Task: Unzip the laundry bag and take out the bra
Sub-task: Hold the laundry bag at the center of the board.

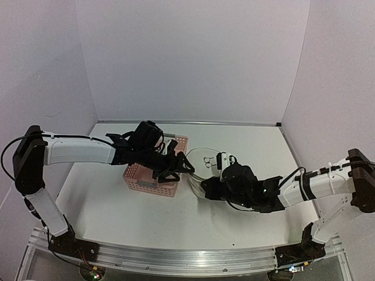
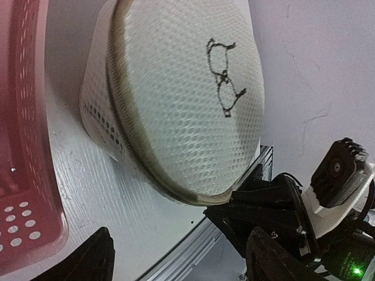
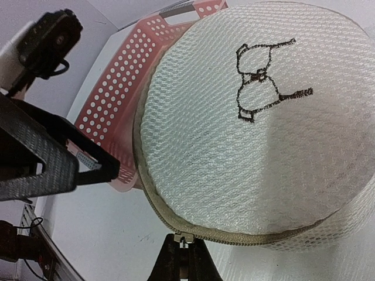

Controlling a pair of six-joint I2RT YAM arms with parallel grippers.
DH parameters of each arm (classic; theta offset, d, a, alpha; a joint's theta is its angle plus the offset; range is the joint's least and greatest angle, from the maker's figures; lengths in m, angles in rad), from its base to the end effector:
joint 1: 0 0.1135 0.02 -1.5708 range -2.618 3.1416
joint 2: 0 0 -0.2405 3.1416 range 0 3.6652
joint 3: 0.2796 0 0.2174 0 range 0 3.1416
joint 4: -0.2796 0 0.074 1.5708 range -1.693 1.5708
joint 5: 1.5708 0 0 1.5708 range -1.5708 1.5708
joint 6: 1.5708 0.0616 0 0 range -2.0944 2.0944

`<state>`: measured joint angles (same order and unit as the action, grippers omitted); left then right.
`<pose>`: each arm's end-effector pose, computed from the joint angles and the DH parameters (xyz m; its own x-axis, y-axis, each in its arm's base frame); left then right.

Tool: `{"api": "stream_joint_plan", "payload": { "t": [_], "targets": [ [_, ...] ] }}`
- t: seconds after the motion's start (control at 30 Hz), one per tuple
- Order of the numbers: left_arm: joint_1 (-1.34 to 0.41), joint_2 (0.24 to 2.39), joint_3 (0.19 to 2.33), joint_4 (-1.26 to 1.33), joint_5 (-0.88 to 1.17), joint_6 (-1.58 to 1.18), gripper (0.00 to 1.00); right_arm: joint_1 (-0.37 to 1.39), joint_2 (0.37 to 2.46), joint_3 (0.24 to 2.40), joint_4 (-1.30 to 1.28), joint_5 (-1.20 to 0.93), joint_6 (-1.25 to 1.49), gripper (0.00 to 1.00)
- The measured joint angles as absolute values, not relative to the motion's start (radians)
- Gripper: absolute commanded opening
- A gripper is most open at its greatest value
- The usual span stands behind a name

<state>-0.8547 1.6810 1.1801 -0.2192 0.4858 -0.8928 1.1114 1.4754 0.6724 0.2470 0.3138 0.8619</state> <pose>0.2114 -0.2868 0.2201 -0.9705 0.0662 -0.2317 0.2258 0.5855 -0.7786 0.1492 0.2587 0.1743 -0.7113 0.1906 -0.6766 -0.3017 0.7866 0.5387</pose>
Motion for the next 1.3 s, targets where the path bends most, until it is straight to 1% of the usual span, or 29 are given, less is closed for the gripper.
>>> {"api": "stream_joint_plan", "payload": {
  "t": [0.17,0.33,0.6,0.7,0.77,0.83,1.0,1.17,1.2,1.23,1.27,1.3],
  "targets": [
    [-0.855,1.681,1.102,-0.088,0.529,-0.994,0.81,1.111,1.476,0.672,0.252,0.306,0.862,0.00],
    [-0.857,1.698,1.093,0.033,0.560,-1.058,0.81,1.111,1.476,0.672,0.253,0.302,0.862,0.00],
    [-0.857,1.777,1.101,0.089,0.575,-1.103,0.79,1.111,1.476,0.672,0.266,0.300,0.862,0.00],
    [-0.858,1.803,1.107,0.089,0.577,-1.110,0.77,1.111,1.475,0.672,0.268,0.298,0.862,0.00],
    [-0.858,1.817,1.117,0.089,0.578,-1.113,0.73,1.111,1.475,0.668,0.272,0.295,0.862,0.00],
    [-0.858,1.826,1.132,0.089,0.582,-1.119,0.68,1.111,1.472,0.658,0.276,0.293,0.862,0.00],
    [-0.858,1.838,1.169,0.099,0.591,-1.127,0.48,1.111,1.460,0.627,0.291,0.281,0.862,0.00],
    [-0.859,1.846,1.180,0.105,0.601,-1.129,0.20,1.113,1.451,0.603,0.301,0.276,0.864,0.00],
    [-0.859,1.850,1.183,0.105,0.602,-1.128,0.10,1.114,1.448,0.598,0.304,0.276,0.865,0.00],
    [-0.859,1.855,1.187,0.105,0.603,-1.128,0.04,1.115,1.445,0.595,0.306,0.276,0.865,0.00],
    [-0.859,1.860,1.191,0.104,0.604,-1.130,0.00,1.117,1.441,0.592,0.309,0.276,0.865,0.00],
    [-0.859,1.863,1.192,0.107,0.605,-1.134,0.00,1.118,1.438,0.589,0.312,0.276,0.865,0.00]
  ]
}}
